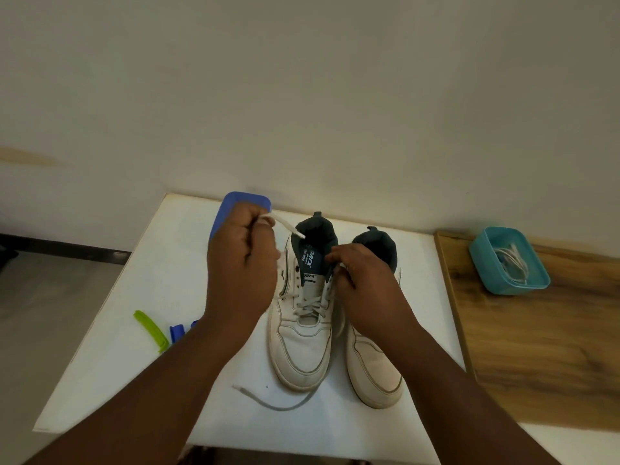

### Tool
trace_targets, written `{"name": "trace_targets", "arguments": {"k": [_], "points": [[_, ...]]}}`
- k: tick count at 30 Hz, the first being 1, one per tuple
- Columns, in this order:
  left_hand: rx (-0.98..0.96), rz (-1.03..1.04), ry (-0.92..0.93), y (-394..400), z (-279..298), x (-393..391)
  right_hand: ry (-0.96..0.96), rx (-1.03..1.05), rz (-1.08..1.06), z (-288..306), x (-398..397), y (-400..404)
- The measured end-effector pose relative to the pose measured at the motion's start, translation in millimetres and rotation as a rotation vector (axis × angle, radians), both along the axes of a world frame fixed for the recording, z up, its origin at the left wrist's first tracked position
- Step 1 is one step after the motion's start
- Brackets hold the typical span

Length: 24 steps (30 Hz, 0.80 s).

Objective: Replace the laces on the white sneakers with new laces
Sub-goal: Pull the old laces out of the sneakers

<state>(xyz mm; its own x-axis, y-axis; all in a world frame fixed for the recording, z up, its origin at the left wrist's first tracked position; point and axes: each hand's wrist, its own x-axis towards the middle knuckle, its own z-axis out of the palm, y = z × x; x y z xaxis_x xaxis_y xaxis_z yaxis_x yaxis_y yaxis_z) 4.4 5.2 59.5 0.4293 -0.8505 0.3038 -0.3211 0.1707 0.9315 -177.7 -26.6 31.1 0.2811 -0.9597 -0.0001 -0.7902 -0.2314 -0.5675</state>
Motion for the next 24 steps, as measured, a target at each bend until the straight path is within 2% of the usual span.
{"name": "trace_targets", "arguments": {"k": [3, 5, 10, 12, 14, 19, 24], "points": [[-0.037, 0.103, 0.046, 0, 10, 6, 0.002, -0.008, 0.001, 1, -1, 2], [0.017, 0.080, -0.007, 1, 8, 10, -0.010, -0.013, -0.007, 2, -1, 3], [0.456, -0.098, -0.465, 11, -10, 16, -0.035, -0.064, -0.042, 4, -1, 6], [0.522, -0.138, -0.547, 15, -9, 15, -0.038, -0.091, -0.050, 3, -4, 5], [0.507, -0.157, -0.639, 13, -8, 12, -0.026, -0.106, -0.051, 4, -6, 4], [0.320, -0.162, -0.760, 5, -17, 2, 0.048, -0.128, -0.021, 0, -8, 3], [0.520, -0.343, -0.917, 3, -40, -11, 0.064, -0.086, 0.029, -3, -5, 3]]}}
